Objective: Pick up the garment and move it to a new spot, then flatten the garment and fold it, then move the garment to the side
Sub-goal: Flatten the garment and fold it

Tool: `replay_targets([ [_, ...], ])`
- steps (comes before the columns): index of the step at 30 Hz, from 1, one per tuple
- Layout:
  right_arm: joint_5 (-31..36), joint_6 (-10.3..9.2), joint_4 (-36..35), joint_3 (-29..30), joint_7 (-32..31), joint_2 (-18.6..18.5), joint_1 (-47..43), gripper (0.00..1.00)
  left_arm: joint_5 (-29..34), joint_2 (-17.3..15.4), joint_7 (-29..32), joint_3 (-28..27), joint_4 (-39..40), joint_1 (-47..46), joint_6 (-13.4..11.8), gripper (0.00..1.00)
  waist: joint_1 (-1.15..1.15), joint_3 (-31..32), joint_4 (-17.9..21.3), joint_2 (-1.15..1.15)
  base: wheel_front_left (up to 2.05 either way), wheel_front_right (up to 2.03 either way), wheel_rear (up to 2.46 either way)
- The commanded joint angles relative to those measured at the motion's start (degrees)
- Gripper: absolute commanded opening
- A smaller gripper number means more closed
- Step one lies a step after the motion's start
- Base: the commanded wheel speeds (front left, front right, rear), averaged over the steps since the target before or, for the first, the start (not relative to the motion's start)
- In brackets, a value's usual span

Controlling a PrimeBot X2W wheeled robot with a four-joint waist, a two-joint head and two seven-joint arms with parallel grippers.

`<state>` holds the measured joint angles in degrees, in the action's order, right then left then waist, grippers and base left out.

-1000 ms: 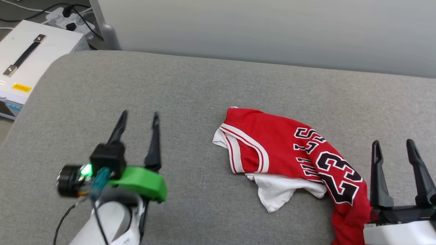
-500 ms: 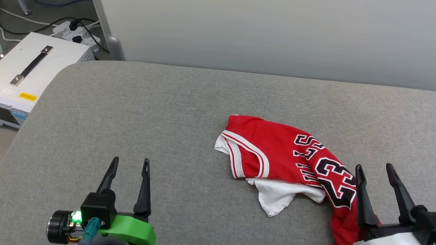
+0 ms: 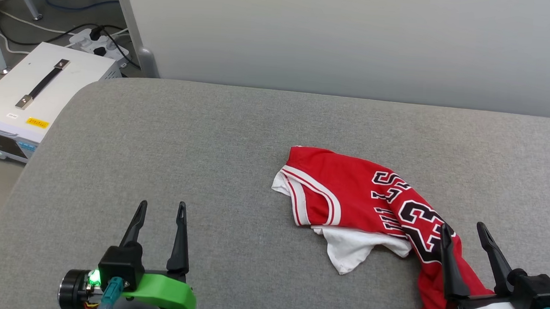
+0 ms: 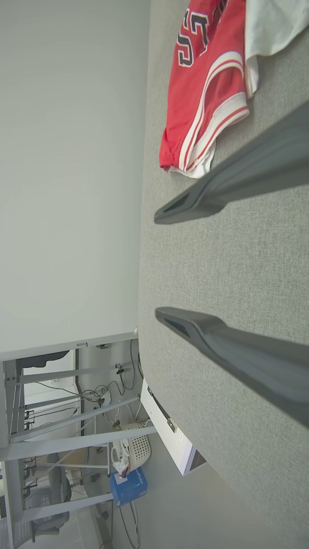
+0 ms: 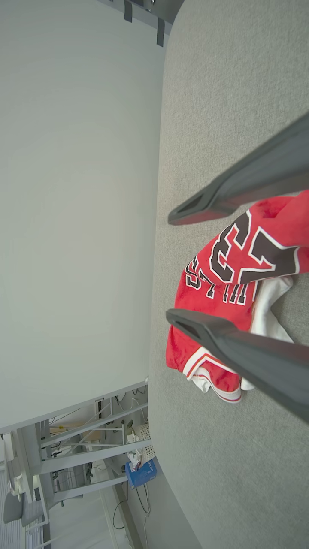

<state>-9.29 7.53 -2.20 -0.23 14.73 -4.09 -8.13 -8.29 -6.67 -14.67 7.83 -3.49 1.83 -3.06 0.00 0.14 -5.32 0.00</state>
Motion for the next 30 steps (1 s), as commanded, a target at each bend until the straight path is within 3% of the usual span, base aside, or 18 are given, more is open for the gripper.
replay_targets([
  [1, -0.4, -0.04, 0.2, -0.1, 0.3, -0.2, -0.5, 1.00, 0.8, 0.5, -0.3, -0.5, -0.1, 1.0, 0.5, 1.00, 0.00, -0.1, 0.0, 0.00, 0.00, 0.00, 0.00],
  [10, -2.0, -0.04, -3.4, 1.6, 0.3, -0.9, 2.1, 1.00, 2.1, 1.9, -0.3, -2.0, -0.3, 0.4, 2.1, 1.00, 0.00, -1.1, -0.5, 0.00, 0.00, 0.00, 0.00],
  [18, -5.2, -0.04, -5.9, 1.3, 0.3, -9.6, 16.7, 1.00, 2.7, 3.0, -0.3, -2.3, 0.5, -2.8, 2.9, 1.00, 0.00, -5.5, -2.1, 0.00, 0.00, 0.00, 0.00],
  [22, -9.2, -0.04, -2.0, -5.4, 0.3, -17.8, 27.7, 1.00, 2.7, 3.4, -0.3, -2.1, 1.2, -5.0, 3.0, 1.00, 0.00, -8.8, -3.1, 0.00, 0.00, 0.00, 0.00],
  [24, -12.2, -0.04, 1.9, -11.6, -0.4, -22.9, 33.3, 1.00, 2.6, 3.5, -0.3, -2.0, 1.5, -6.0, 2.9, 1.00, 0.00, -10.2, -3.8, 0.00, 0.00, 0.00, 0.00],
  [30, -25.0, -0.04, 8.3, -33.8, -15.2, -35.1, 52.7, 1.00, 2.1, 3.7, -0.3, -0.9, 3.0, -8.7, 2.5, 1.00, 0.00, -14.7, -5.8, 0.00, 0.00, 0.00, 0.00],
])
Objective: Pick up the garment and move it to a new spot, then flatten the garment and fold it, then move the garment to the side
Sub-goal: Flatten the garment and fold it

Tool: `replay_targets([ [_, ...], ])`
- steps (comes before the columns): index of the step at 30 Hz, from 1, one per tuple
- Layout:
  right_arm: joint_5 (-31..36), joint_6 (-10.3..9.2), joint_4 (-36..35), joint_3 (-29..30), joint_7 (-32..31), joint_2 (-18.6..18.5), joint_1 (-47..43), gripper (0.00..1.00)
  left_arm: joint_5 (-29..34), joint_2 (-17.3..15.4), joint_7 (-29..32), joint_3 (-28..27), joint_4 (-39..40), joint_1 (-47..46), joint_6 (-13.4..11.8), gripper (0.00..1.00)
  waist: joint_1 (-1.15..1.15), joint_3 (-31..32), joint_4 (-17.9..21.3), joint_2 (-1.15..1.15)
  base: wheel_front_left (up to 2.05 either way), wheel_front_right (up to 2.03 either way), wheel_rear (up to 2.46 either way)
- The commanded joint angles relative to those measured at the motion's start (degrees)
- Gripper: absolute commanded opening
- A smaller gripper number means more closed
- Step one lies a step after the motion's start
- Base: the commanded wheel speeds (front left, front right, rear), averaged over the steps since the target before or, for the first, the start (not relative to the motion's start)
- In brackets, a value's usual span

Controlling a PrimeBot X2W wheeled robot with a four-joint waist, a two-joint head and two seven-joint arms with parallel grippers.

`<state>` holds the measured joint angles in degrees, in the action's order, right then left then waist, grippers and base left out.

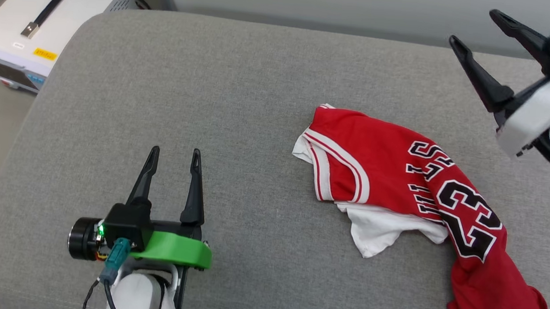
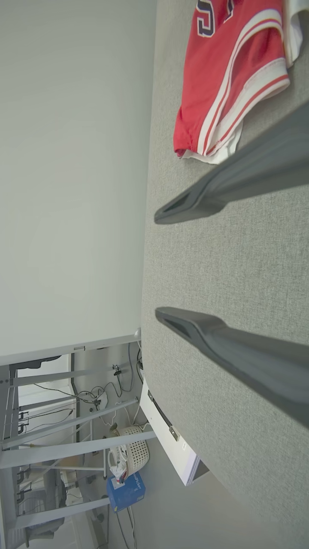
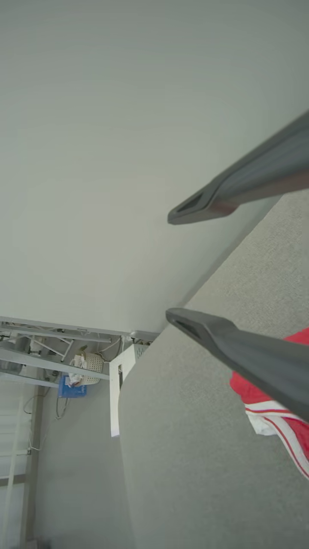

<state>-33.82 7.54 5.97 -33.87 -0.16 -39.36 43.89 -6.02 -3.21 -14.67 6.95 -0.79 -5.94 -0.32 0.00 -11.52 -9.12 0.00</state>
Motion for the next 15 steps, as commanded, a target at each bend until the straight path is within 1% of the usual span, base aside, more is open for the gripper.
replay_targets([
  [1, -3.1, -0.05, 0.7, -4.1, -3.8, -1.2, 4.0, 1.00, -0.3, 0.3, -0.3, 0.2, 0.7, -1.5, -0.4, 1.00, 0.00, -3.9, -2.4, 0.00, 0.00, 0.00, 0.00],
  [2, -5.2, -0.05, 1.2, -7.1, -6.9, -2.2, 6.5, 1.00, -0.6, 0.3, -0.3, 0.5, 1.1, -1.9, -0.6, 1.00, 0.00, -4.5, -2.6, 0.00, 0.00, 0.00, 0.00],
  [5, -11.9, -0.05, 3.0, -17.1, -18.7, -4.4, 14.2, 1.00, -1.8, 0.3, -0.3, 1.5, 2.2, -3.4, -1.5, 1.00, 0.00, -6.8, -3.6, 0.00, 0.00, 0.00, 0.00],
  [9, -18.5, -0.05, 6.1, -26.4, -32.4, -5.4, 20.9, 1.00, -2.8, 0.3, -0.3, 3.1, 3.3, -5.2, -2.6, 1.00, 0.00, -9.4, -5.0, 0.00, 0.00, 0.00, 0.00],
  [11, -19.9, -0.05, 7.3, -30.1, -36.6, -5.6, 23.3, 1.00, -3.4, 0.3, -0.3, 3.8, 3.7, -6.0, -3.2, 1.00, 0.00, -10.6, -5.7, 0.00, 0.00, 0.00, 0.00],
  [13, -20.6, -0.05, 8.6, -33.1, -38.0, -5.5, 25.0, 1.00, -3.9, 0.3, -0.3, 4.4, 4.1, -6.6, -3.9, 1.00, 0.00, -11.9, -6.3, 0.00, 0.00, 0.00, 0.00],
  [15, -21.2, -0.05, 10.2, -35.3, -37.9, -5.1, 25.9, 1.00, -4.6, 0.3, -0.3, 4.9, 4.4, -7.2, -4.5, 1.00, 0.00, -13.1, -6.9, 0.00, 0.00, 0.00, 0.00],
])
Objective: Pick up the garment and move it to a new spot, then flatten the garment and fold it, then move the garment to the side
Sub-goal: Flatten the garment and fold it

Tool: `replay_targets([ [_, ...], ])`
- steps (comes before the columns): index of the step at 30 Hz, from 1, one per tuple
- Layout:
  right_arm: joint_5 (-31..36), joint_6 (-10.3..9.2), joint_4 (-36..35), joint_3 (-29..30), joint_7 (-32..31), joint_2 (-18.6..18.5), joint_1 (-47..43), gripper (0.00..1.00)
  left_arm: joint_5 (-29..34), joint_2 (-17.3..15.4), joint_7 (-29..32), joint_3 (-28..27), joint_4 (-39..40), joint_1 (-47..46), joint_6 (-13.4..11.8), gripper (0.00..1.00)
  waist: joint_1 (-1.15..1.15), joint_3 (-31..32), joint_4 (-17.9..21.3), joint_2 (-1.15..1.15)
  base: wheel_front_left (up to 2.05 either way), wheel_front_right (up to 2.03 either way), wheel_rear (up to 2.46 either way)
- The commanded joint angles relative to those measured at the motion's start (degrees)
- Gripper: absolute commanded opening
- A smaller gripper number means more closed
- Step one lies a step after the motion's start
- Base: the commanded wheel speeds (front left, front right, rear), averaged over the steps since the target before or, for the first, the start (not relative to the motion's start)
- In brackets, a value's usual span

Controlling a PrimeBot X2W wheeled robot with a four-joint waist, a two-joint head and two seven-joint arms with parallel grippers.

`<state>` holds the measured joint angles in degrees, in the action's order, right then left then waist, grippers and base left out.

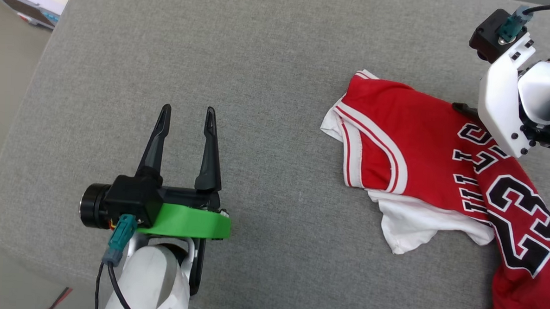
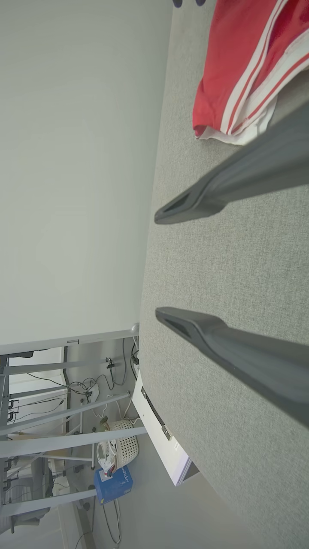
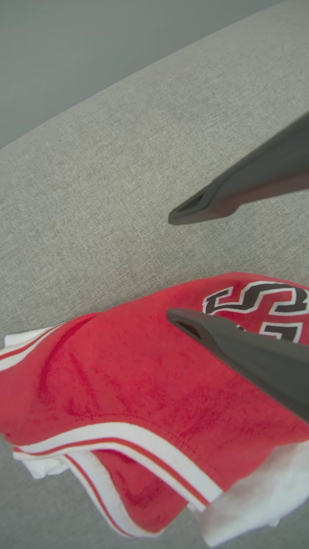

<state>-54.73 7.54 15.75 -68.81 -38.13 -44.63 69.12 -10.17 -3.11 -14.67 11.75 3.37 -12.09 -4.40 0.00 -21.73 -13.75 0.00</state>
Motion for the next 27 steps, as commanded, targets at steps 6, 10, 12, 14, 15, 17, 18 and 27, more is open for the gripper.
replay_targets([
  [6, 1.4, -0.05, 4.9, -4.0, 1.5, 0.8, -0.9, 1.00, -1.7, 0.2, -0.3, 1.4, 0.3, -2.4, -1.5, 1.00, 0.00, -5.1, -3.7, 0.00, 0.00, 0.00, 0.00],
  [10, 0.8, -0.05, 6.0, -4.5, -0.2, 1.2, -4.9, 1.00, -2.0, 0.2, -0.3, 1.9, 0.1, -2.7, -2.0, 1.00, 0.00, -5.4, -4.0, 0.00, 0.00, 0.00, 0.00],
  [12, 0.8, -0.05, 5.2, -4.5, -0.3, 1.4, -6.4, 1.00, -2.0, 0.2, -0.3, 1.8, -0.1, -2.8, -2.2, 1.00, 0.00, -5.2, -3.8, 0.00, 0.00, 0.00, 0.00],
  [14, 1.6, -0.05, 3.2, -4.5, 2.9, 1.7, -6.7, 0.00, -1.8, 0.2, -0.3, 1.3, -0.4, -2.6, -2.3, 1.00, 0.00, -4.0, -3.0, 0.00, 0.00, 0.00, 0.00],
  [15, 1.4, -0.05, 3.1, -4.5, 4.4, 1.7, -6.4, 0.00, -1.7, 0.2, -0.3, 1.2, -0.5, -2.5, -2.2, 1.00, 0.00, -3.4, -2.7, 0.00, 0.00, 0.00, 0.00],
  [17, 1.4, -0.05, 2.8, -4.5, 8.9, 1.8, -4.9, 0.00, -1.4, 0.2, -0.3, 0.7, -0.8, -2.0, -2.1, 1.00, 0.00, -2.0, -1.9, 0.00, 0.00, 0.00, 0.00],
  [18, 1.9, -0.05, 2.8, -4.5, 11.8, 1.8, -4.0, 0.00, -1.2, 0.2, -0.3, 0.5, -0.9, -1.7, -2.0, 1.00, 0.00, -1.1, -1.4, 0.00, 0.00, 0.00, 0.00],
  [27, 0.6, -0.05, 0.4, -0.9, 31.9, -3.2, -3.2, 0.00, 0.2, 0.2, -0.3, -1.6, -1.3, 2.7, -1.4, 1.00, 0.00, 5.2, 2.4, 0.00, 0.00, 0.00, 0.00],
])
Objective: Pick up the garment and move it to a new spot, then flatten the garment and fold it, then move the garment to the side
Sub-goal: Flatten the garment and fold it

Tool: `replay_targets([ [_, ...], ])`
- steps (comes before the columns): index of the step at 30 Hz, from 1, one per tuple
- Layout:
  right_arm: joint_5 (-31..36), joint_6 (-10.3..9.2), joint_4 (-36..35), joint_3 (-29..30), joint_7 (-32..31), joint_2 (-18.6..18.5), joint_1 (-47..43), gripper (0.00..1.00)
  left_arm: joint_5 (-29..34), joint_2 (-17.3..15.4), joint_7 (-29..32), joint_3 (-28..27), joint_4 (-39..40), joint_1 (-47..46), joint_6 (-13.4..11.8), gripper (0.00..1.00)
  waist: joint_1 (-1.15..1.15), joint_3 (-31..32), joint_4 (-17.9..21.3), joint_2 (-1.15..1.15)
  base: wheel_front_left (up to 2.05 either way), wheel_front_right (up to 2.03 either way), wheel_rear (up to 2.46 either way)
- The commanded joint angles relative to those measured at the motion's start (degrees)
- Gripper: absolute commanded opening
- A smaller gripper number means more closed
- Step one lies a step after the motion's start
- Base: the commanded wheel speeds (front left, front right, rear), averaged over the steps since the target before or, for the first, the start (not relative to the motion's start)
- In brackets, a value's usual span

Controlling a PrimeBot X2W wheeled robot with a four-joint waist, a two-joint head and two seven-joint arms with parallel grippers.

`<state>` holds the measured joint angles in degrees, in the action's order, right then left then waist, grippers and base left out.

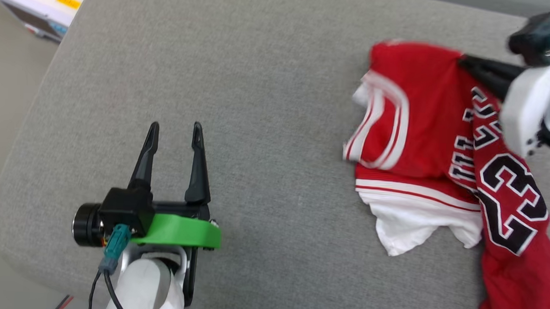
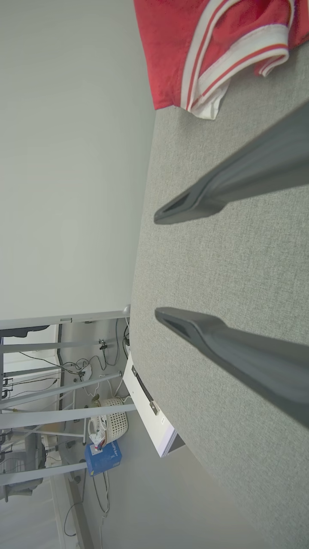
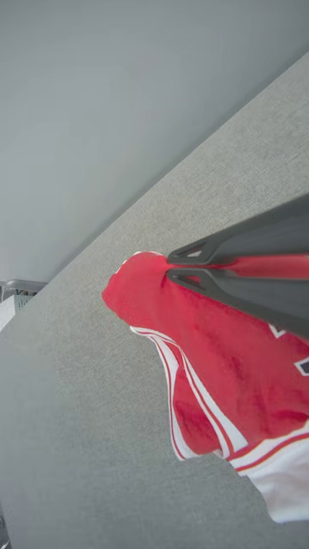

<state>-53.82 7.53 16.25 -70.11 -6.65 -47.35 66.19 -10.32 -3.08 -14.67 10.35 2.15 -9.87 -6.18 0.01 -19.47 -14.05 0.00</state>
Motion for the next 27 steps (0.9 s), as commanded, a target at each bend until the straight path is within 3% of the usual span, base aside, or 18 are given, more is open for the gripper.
replay_targets([
  [1, -0.2, -0.04, -0.6, 1.3, 2.1, -1.6, -1.1, 0.00, 0.4, 0.2, -0.3, -0.4, -0.1, 1.0, 0.5, 1.00, -0.01, 3.5, 3.2, 0.00, 0.00, 0.00, 0.00],
  [9, -2.6, -0.04, -1.7, 12.7, 11.4, -9.9, -14.0, 0.00, 0.8, 0.2, -0.3, -0.9, -0.5, 4.0, 1.0, 1.00, -0.01, 6.5, 6.1, 0.00, 0.00, 0.00, 0.00],
  [15, -4.7, -0.04, 1.0, 22.2, 15.9, -12.7, -27.9, 0.00, 1.2, 0.2, -0.3, -1.3, -1.1, 5.3, 1.4, 1.00, -0.01, 7.8, 7.8, 0.00, 0.00, 0.00, 0.00],
  [20, -6.2, -0.04, 6.1, 29.4, 17.3, -10.7, -41.4, 0.00, 1.5, 0.2, -0.3, -1.4, -1.4, 5.6, 1.8, 1.00, -0.01, 8.2, 8.4, 0.00, 0.00, 0.00, 0.00],
  [27, -6.9, -0.04, 12.8, 31.8, 14.4, -2.3, -51.3, 0.00, 1.6, 0.2, -0.3, -1.4, -2.0, 5.2, 2.3, 1.00, -0.01, 7.9, 8.4, 0.00, 0.00, 0.00, 0.00],
])
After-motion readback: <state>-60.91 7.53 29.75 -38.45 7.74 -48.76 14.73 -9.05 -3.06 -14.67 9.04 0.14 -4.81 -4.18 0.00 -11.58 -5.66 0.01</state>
